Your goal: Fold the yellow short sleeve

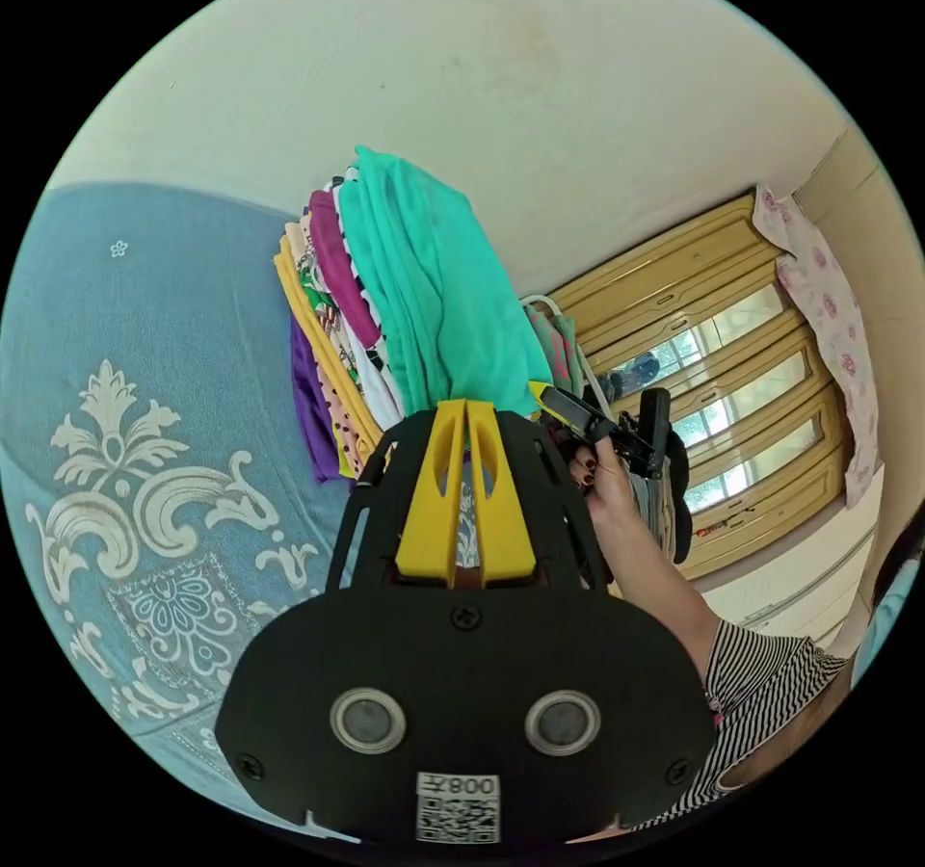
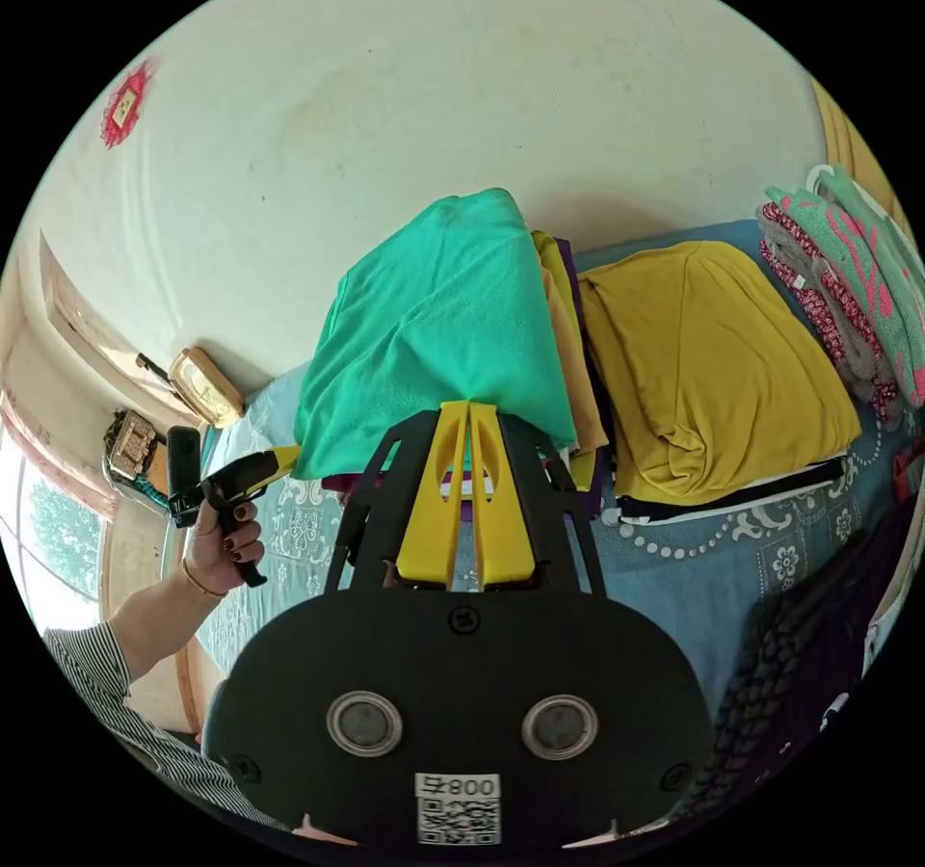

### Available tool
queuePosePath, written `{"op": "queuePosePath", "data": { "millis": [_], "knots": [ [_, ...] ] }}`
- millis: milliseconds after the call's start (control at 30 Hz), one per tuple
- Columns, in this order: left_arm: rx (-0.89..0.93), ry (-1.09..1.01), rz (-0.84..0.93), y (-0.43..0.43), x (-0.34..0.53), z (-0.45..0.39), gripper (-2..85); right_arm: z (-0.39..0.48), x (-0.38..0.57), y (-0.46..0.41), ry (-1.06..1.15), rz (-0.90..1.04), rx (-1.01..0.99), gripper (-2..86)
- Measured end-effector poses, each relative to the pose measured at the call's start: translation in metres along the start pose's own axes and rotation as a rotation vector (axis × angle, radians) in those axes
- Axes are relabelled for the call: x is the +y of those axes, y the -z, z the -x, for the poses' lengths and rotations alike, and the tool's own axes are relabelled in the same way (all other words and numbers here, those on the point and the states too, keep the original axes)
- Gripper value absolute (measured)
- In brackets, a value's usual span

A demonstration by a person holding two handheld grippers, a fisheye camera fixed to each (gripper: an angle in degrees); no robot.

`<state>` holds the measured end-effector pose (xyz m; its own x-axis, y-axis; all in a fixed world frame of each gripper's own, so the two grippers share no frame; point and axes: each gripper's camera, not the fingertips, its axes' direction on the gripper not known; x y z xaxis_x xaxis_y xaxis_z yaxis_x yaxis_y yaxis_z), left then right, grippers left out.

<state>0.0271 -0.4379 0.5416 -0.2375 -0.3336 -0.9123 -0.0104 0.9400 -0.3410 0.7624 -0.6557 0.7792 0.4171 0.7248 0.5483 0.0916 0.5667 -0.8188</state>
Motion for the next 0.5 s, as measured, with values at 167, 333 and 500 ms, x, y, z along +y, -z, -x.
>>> {"op": "queuePosePath", "data": {
  "millis": [167, 333, 500],
  "knots": [
    [-0.042, -0.2, 0.054, 0.018, 0.051, -0.028, 0.1, 0.017, 0.029, 0.033, 0.099, -0.092, 0.068, 0.0],
    [-0.277, -0.364, 0.283, -0.004, 0.136, -0.046, 0.1, 0.031, 0.115, 0.042, 0.224, -0.004, 0.205, 0.1],
    [-0.457, -0.459, 0.509, -0.049, 0.217, -0.053, 0.2, 0.037, 0.202, -0.001, 0.273, 0.243, 0.311, 0.0]
  ]
}}
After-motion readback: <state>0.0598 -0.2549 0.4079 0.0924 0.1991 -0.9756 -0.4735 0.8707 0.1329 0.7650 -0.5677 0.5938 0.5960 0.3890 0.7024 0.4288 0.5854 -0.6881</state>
